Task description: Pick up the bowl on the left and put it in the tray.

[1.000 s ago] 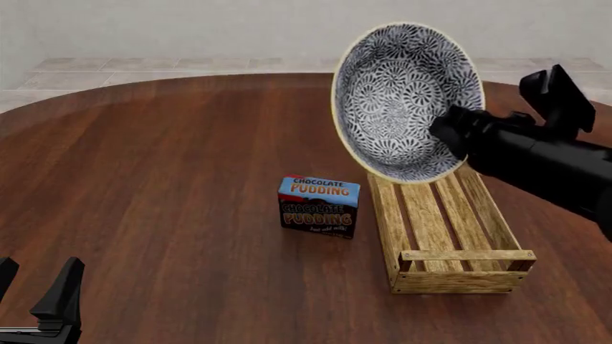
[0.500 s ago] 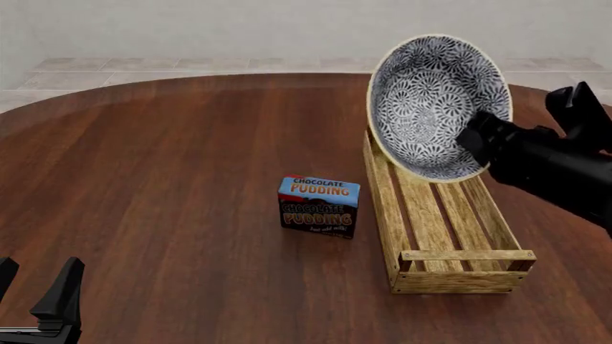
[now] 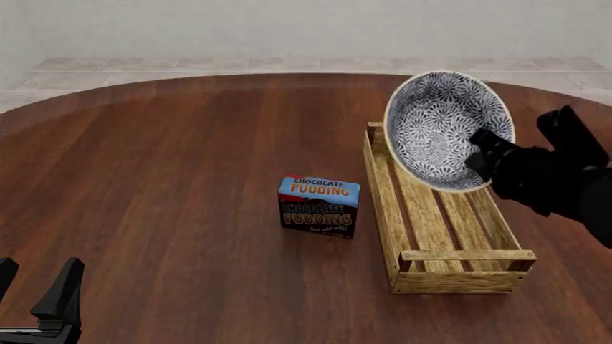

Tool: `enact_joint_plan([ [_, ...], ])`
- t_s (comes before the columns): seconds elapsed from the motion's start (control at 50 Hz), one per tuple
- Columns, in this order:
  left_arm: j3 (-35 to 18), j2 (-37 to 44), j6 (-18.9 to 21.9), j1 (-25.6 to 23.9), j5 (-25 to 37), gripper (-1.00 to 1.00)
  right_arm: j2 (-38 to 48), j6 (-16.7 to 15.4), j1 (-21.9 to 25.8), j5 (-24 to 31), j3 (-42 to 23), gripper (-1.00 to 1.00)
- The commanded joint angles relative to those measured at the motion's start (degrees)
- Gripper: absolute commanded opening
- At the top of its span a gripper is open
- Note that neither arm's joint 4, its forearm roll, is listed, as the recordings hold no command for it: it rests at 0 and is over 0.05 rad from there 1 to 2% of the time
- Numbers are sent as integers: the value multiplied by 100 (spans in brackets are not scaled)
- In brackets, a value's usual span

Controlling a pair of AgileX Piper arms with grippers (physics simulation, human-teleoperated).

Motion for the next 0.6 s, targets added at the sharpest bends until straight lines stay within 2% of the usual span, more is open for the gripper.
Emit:
enact_joint_plan([
  [0.02,0,0,0,0,0,100,215,49,-179,52,-30,-100],
  [0.18,0,0,0,0,0,100,394,106,-116,12,-15,-100],
  [0.22,0,0,0,0,0,100,443,229,-59,-59,65,-100],
  [0.24,0,0,0,0,0,100,449,143,-95,-8,-5,-100],
  [0.3,0,0,0,0,0,100,485,197,-56,-62,38,-100],
  [0.42,0,0,0,0,0,100,631,100,-102,-55,0,-100],
  [0.6,0,0,0,0,0,100,757,161,-157,-141,52,-100],
])
